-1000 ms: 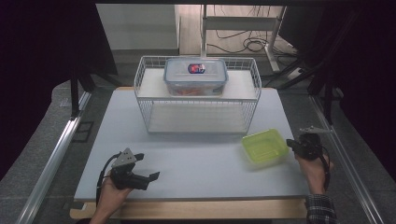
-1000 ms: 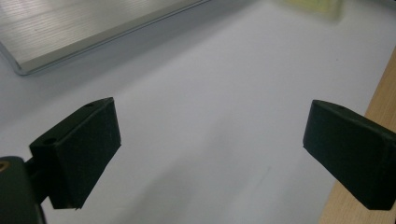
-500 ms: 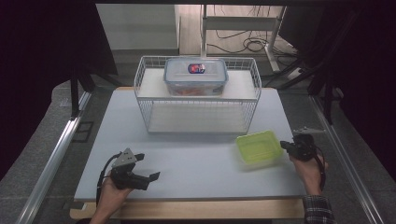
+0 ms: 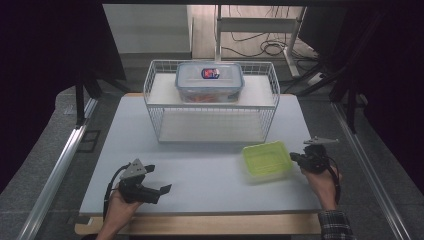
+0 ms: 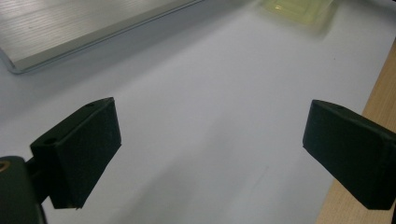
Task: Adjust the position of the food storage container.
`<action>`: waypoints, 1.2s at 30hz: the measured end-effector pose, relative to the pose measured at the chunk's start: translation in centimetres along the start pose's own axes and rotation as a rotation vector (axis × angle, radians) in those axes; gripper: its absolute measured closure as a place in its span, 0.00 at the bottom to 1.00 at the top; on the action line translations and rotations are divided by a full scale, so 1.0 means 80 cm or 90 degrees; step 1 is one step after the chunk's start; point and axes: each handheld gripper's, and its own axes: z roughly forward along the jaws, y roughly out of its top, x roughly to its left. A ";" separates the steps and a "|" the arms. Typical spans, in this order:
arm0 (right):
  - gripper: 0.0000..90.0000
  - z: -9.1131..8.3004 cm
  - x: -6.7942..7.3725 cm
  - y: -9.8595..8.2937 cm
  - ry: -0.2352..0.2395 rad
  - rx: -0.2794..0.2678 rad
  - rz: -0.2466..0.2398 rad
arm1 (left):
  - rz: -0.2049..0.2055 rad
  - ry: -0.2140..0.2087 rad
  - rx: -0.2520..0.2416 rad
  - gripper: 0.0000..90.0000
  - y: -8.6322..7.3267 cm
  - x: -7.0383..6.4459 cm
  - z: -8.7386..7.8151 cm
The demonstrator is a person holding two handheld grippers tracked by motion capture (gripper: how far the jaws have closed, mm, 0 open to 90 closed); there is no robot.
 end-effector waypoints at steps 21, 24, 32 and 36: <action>0.99 0.015 0.054 0.009 0.067 0.019 -0.030 | 0.002 -0.003 0.004 0.05 0.000 -0.001 0.001; 0.99 0.018 0.063 0.011 0.073 0.021 -0.041 | 0.003 -0.003 0.005 0.05 -0.001 -0.001 0.002; 0.99 0.027 0.086 0.017 0.087 0.024 -0.058 | 0.003 -0.003 0.006 0.05 -0.001 -0.001 0.003; 0.99 0.030 0.098 0.021 0.094 0.022 -0.062 | 0.004 -0.002 0.007 0.05 0.000 -0.002 0.003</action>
